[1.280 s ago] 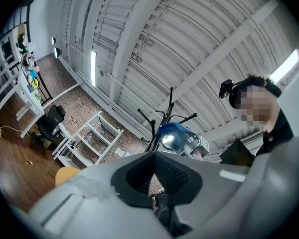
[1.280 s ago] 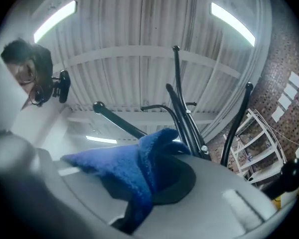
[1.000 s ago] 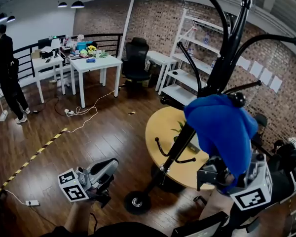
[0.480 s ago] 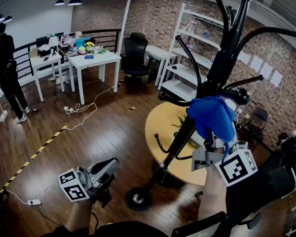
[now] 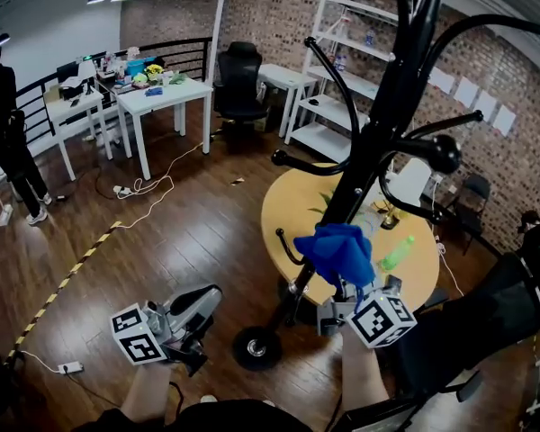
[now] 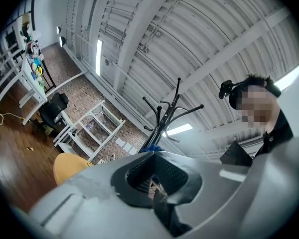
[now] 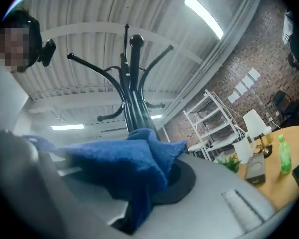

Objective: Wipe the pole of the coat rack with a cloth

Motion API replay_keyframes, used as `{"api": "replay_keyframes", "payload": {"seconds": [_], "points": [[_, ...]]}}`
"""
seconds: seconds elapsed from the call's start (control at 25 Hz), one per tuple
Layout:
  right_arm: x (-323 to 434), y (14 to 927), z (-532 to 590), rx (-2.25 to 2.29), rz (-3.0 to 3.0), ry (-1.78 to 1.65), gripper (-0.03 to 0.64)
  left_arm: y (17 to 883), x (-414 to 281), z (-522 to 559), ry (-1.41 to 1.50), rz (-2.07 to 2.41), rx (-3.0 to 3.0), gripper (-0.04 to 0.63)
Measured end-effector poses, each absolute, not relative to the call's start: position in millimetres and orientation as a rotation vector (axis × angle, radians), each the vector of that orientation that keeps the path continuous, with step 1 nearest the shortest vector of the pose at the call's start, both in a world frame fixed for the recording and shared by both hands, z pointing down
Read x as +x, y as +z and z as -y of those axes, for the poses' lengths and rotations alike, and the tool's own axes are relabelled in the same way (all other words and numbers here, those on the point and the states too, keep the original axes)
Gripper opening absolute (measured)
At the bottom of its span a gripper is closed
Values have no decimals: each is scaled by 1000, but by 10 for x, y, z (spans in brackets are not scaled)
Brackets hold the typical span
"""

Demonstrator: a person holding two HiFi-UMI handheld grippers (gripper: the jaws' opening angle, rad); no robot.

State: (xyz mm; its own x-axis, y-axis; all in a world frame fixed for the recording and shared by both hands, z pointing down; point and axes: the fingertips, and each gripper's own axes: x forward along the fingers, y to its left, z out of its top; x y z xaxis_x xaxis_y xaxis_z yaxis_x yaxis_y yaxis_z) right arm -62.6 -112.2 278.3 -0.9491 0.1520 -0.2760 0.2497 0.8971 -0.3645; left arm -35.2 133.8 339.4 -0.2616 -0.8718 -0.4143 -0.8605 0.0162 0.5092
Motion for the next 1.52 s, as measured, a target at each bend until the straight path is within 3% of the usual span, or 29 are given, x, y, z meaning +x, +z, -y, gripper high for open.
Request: {"api": "replay_keyframes", "payload": {"seconds": [0.4, 0.72, 1.0, 1.16, 1.52], "points": [[-597, 4538, 703, 423, -3221, -749, 25, 3432, -348, -1149, -1080, 2184, 1916, 3], [-130, 4413, 149, 891, -3315, -573, 23, 3356, -336, -1115, -1049, 2189, 1956, 3], [-597, 4599, 529, 555, -3349, -316, 23, 3317, -313, -1003, -1010, 2181, 1997, 2], [-729, 4260, 604, 444, -3289, -120, 23, 3310, -297, -912, -997, 2175, 2019, 3], [-633, 2249, 669, 286, -2865, 76, 23, 3133, -263, -918, -1004, 2185, 2086, 2]]}}
